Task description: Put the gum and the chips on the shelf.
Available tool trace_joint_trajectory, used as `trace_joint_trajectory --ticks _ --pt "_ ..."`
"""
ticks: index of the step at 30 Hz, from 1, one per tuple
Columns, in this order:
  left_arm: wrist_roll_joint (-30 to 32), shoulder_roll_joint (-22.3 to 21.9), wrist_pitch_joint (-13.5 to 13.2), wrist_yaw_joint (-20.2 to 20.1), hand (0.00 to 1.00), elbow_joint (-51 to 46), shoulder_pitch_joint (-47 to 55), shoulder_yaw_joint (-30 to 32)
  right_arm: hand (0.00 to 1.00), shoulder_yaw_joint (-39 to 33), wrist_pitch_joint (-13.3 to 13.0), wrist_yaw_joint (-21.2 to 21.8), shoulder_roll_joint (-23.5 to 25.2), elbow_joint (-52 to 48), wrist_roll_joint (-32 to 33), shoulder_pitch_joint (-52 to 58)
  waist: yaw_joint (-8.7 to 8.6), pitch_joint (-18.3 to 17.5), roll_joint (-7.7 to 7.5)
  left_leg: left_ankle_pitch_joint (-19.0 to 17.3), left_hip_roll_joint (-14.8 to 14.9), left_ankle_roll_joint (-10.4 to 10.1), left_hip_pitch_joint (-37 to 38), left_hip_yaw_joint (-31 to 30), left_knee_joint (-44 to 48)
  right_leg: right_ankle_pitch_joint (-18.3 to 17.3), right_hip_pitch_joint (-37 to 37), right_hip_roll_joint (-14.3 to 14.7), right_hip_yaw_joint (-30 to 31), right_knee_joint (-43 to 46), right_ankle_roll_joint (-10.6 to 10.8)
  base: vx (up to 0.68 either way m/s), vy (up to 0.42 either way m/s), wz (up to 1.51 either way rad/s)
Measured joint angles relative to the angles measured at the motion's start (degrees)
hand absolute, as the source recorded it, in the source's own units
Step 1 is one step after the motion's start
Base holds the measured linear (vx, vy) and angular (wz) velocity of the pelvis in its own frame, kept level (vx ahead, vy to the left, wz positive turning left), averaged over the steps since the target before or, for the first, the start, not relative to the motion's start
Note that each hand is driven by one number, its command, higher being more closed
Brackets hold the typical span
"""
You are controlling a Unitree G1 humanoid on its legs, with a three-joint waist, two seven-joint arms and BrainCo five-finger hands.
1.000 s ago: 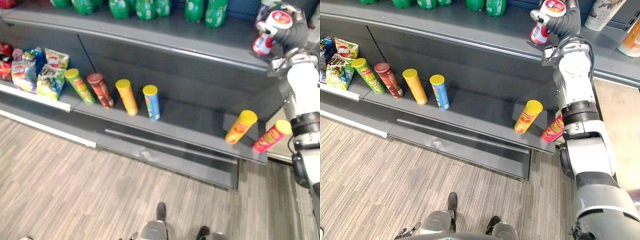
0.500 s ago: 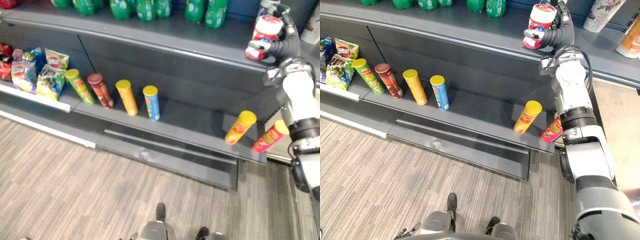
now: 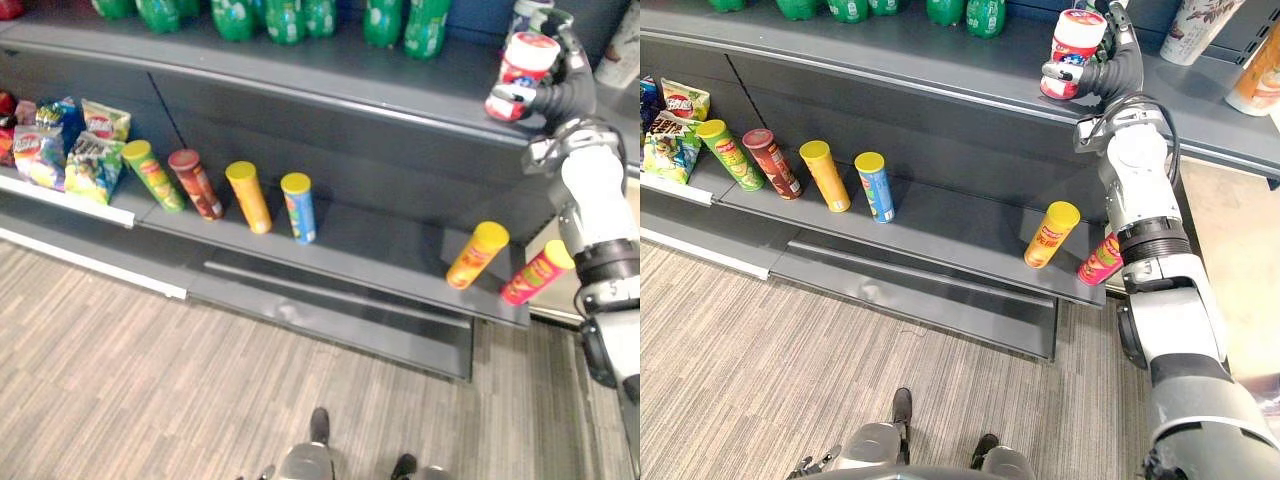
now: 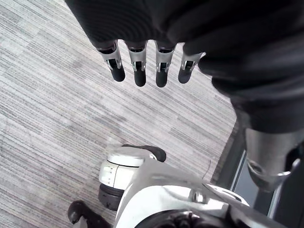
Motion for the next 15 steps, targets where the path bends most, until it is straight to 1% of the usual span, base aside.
trace_joint_trajectory --ticks 2,5,7,12,14,15 --pt "0.00 0.04 0.01 0.01 0.00 0.00 0.00 0.00 0.00 0.00 -0.21 -0.18 0.10 -0.08 0.02 0.14 -0.05 -0.07 -0.10 -0.03 0.07 -0.03 0.10 0.12 0.00 0.06 0.10 0.10 0.10 -0.18 -0.05 0.04 -0.017 -0.04" --pt "0.01 0.04 0.01 0.03 0.00 -0.04 -0.01 0.00 0.00 0.00 -0.29 -1.23 0.62 -0.62 0.14 0.25 -0.02 -0.18 -0.10 -0.07 0.46 -0.10 0.19 0.67 0.00 1.08 0.50 0.66 0.26 -1.20 -0.23 0.04 -0.020 -0.08" --pt "0.00 0.04 0.00 0.06 0.00 -0.03 0.02 0.00 0.00 -0.02 -0.32 -1.94 0.70 -2.41 0.24 0.83 -0.06 -0.19 -0.10 -0.10 0.65 -0.14 0.34 0.95 0.00 1.50 0.84 1.00 0.56 -2.06 -0.27 0.04 -0.018 -0.09" --pt "0.12 0.03 -0.08 0.06 0.00 0.01 0.08 0.07 0.00 -0.18 -0.50 -2.77 0.72 -7.00 0.52 0.82 -0.20 -1.66 -0.29 -0.07 1.00 -0.10 0.33 1.16 0.00 1.92 1.05 1.56 1.02 -3.24 -0.43 0.04 -0.017 -0.05" --pt "0.24 0.02 -0.14 0.07 0.00 0.03 0.14 0.09 0.00 -0.24 -1.54 -3.60 0.71 -9.19 0.77 0.77 -0.22 -2.71 -0.37 -0.07 1.11 -0.11 0.34 1.17 -0.01 1.92 1.15 1.71 1.03 -3.52 -0.44 0.04 -0.019 -0.01" --pt "0.28 0.02 -0.15 0.08 0.00 0.04 0.16 0.09 0.00 -0.26 -1.66 -3.69 0.71 -9.62 1.15 0.73 -0.23 -2.98 -0.40 -0.07 1.13 -0.11 0.34 1.20 -0.01 1.99 1.18 1.76 1.05 -3.64 -0.54 0.04 -0.015 -0.02"
